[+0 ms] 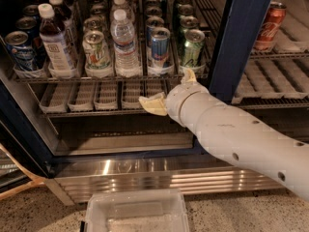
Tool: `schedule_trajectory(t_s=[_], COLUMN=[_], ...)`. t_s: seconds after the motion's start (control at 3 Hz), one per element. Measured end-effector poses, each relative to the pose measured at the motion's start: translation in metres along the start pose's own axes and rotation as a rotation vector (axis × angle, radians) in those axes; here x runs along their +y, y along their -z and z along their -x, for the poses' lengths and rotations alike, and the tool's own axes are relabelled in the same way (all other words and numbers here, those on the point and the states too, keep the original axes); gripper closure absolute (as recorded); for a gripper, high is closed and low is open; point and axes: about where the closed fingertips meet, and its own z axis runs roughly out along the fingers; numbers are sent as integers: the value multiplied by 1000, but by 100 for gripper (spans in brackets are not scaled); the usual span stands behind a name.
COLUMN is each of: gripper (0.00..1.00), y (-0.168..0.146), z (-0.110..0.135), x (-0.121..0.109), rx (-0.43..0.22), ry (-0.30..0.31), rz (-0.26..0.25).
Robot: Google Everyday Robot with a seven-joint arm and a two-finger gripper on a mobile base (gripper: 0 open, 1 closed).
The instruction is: Pick green can from top shelf of fridge
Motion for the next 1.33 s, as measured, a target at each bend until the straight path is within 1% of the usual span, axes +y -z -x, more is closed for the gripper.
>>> schedule_trajectory(t_s=[0.33, 0.67, 1.0, 1.33], gripper=[19, 19, 20, 21], y=[4, 24, 41, 42], z=[12, 51, 82, 92], x=[-10, -30, -52, -73], rx=[-30, -131, -221, -252], ry=[1, 2, -14, -45], rz=[-43, -138, -197, -203])
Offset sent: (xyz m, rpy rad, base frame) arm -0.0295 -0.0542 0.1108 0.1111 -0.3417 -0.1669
